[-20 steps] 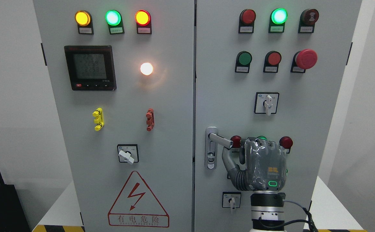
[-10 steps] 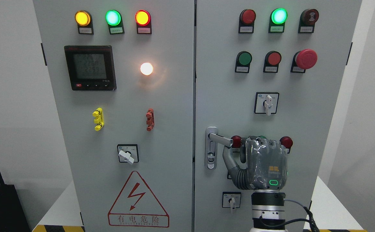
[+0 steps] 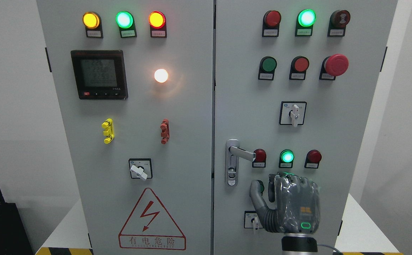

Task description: Release door handle

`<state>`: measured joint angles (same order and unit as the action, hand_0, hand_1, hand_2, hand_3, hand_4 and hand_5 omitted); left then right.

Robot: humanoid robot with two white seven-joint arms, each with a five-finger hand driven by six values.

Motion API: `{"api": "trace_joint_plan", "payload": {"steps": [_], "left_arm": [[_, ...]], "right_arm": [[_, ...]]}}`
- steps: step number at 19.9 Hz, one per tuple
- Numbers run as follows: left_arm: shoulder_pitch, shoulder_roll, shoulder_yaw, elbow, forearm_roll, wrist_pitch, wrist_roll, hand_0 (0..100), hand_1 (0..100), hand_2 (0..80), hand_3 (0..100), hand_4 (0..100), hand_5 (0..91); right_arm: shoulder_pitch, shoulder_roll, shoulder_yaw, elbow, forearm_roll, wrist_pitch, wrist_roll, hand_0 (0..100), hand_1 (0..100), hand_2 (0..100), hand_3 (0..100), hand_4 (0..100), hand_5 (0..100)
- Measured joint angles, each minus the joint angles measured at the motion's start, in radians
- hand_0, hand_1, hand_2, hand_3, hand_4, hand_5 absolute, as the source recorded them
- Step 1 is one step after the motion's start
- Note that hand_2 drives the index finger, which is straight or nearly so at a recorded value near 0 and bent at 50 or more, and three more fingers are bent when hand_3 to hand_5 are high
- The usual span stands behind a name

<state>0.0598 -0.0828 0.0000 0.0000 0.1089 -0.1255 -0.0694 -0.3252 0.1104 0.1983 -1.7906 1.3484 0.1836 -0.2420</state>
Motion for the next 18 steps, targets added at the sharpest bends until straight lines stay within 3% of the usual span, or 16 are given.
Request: {"api": "trace_joint_plan", "payload": {"steps": [1, 2, 3, 5, 8, 12, 18], "left_arm": [[0.000, 0.000, 0.000, 0.000, 0.000, 0.000, 0.000, 12, 39, 0.0, 0, 0, 0.0], [0.000, 0.000, 0.000, 0.000, 0.000, 0.000, 0.000, 12, 39, 0.0, 0, 0, 0.0], [0.000, 0.000, 0.000, 0.000, 0.000, 0.000, 0.000, 12, 39, 0.0, 0, 0, 0.0], [0.000, 0.000, 0.000, 0.000, 0.000, 0.000, 0.000, 12, 39, 0.0, 0, 0, 0.0], [0.000, 0.000, 0.000, 0.000, 0.000, 0.000, 0.000, 12, 39, 0.0, 0, 0, 0.0], [0.000, 0.000, 0.000, 0.000, 0.000, 0.000, 0.000, 12, 39, 0.0, 0, 0, 0.0], [0.000, 0.000, 0.000, 0.000, 0.000, 0.000, 0.000, 12, 39, 0.0, 0, 0, 0.0]], "right_arm": [[0.017, -0.003, -0.011, -0.010, -0.001, -0.028, -0.008, 57, 42, 37, 61, 48, 49], [0.032, -0.005, -0.027, -0.022, -0.002, -0.062, -0.019, 58, 35, 24, 37, 29, 25], [0.044, -0.007, -0.041, -0.032, -0.003, -0.098, -0.030, 57, 33, 22, 32, 25, 22], [0.063, -0.009, -0.074, -0.051, -0.011, -0.169, -0.039, 54, 21, 3, 11, 9, 7], [0.081, -0.013, -0.125, -0.074, -0.060, -0.249, -0.045, 48, 14, 0, 4, 2, 3], [0.093, -0.018, -0.178, -0.091, -0.125, -0.337, -0.047, 42, 11, 0, 4, 1, 0], [0.097, -0.020, -0.229, -0.105, -0.184, -0.366, -0.035, 37, 16, 0, 3, 0, 0]]}}
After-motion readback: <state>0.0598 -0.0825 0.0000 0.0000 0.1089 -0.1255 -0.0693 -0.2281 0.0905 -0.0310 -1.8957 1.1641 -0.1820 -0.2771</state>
